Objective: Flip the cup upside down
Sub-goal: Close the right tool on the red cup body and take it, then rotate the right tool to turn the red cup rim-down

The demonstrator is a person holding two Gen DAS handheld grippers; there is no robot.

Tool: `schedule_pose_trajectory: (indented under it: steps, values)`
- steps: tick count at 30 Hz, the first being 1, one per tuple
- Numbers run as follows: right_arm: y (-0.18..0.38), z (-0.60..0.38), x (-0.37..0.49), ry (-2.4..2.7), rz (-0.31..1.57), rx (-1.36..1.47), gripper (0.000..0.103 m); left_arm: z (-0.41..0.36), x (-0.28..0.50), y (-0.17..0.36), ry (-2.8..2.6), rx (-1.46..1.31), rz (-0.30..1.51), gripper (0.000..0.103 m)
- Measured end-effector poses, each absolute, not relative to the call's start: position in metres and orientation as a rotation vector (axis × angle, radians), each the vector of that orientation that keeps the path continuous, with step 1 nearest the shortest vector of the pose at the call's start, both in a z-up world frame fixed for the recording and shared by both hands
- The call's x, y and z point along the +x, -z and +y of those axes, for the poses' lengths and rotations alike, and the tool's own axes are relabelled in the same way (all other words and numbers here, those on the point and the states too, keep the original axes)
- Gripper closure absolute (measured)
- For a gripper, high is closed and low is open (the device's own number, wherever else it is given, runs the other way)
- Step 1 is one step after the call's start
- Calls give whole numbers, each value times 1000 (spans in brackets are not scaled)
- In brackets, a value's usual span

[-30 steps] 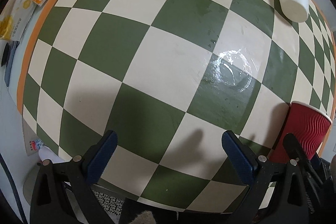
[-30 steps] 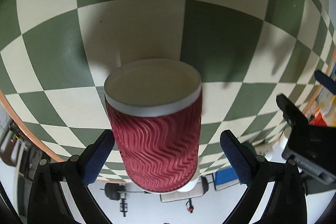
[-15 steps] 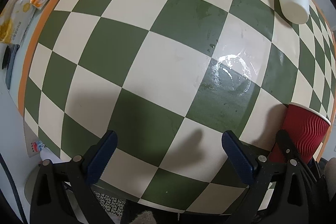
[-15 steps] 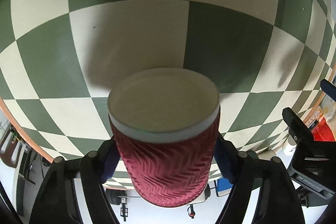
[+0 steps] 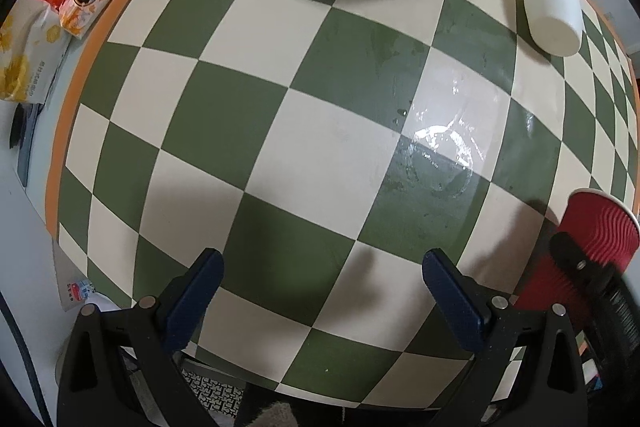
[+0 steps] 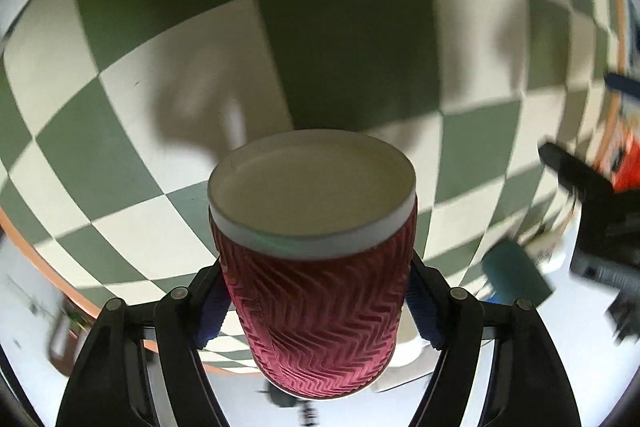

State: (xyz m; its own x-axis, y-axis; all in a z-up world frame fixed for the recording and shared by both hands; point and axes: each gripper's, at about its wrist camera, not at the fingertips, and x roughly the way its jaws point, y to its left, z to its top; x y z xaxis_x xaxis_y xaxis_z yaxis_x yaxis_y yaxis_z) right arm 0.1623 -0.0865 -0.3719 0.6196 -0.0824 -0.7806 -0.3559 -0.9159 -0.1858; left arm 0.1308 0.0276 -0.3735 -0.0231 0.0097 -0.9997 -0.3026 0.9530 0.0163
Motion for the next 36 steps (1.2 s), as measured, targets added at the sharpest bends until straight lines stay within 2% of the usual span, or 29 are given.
schedule_pose_trajectory:
  steps: [8,12,19,28,36]
  values:
    - [342,-45,220,-1079,849,-2139,26,40,143,358,-260,-223,1552,1]
    - [327,-27,272,-1004,1189,-1796,26,43,147,353,-258,-217,1542,1]
    - [317,-31,374,-799,1629,-1186,26,39,147,347,-243,-199,1538,1]
    - [324,-44,475,-537,1872,-750,26,25,146,350,-224,-174,1542,1]
    - [323,-37,487,-420,1956,-590,26,17,146,357,-214,-167,1547,1]
